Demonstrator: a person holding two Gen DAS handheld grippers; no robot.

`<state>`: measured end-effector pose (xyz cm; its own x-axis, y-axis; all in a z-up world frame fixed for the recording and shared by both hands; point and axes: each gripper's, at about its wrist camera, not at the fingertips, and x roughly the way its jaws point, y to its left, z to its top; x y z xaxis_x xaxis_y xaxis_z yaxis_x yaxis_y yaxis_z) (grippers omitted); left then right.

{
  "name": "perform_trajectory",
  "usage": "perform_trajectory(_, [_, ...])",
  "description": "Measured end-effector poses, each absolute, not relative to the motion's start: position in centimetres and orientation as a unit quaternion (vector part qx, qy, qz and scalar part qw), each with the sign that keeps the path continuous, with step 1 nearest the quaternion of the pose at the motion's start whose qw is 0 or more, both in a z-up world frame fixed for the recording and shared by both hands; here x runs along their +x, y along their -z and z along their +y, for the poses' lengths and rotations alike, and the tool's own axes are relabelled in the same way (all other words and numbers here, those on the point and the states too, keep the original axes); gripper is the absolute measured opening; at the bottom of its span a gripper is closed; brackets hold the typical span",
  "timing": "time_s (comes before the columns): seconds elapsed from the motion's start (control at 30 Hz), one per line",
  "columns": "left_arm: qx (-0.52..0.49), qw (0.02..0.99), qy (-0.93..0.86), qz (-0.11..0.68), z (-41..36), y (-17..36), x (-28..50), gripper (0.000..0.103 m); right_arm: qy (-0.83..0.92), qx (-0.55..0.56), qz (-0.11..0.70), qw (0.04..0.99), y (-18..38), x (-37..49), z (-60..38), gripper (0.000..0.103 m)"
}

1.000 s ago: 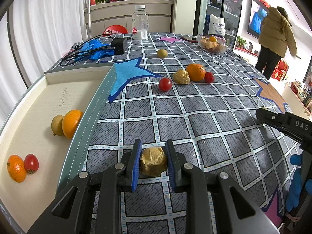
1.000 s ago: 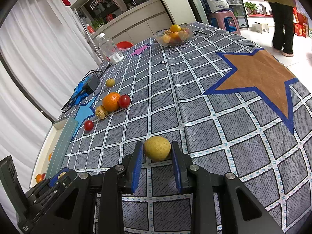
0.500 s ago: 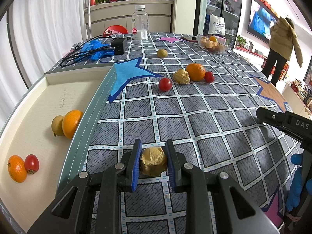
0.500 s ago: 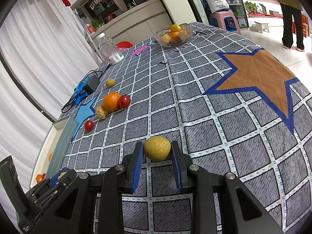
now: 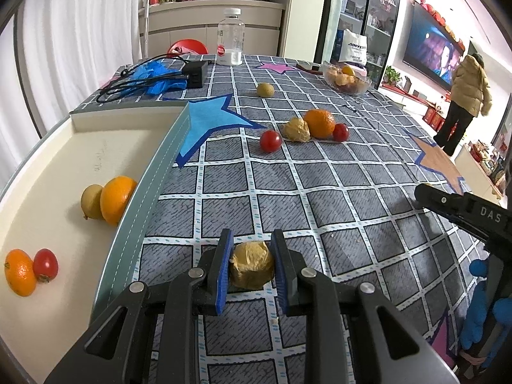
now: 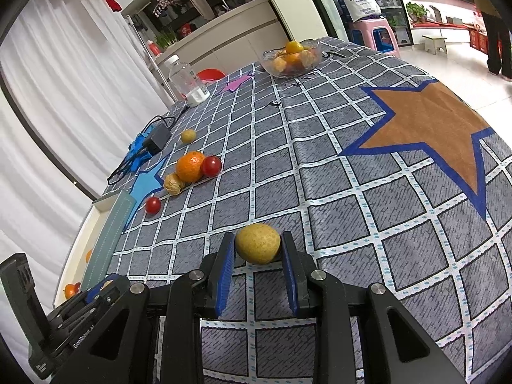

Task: Organize fruits

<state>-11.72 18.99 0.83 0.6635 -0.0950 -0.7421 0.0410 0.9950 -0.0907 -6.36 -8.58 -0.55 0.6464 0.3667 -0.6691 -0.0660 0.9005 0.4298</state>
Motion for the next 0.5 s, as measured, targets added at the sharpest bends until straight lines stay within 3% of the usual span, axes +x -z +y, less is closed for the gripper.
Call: perform_trajectory(0.5, [-0.037,0.911,0.045,0.408,19.11,-0.76,-11.82,0.026,-0.12,0.172,0.41,0.887,0.58,-6.09,-8.27,0.03])
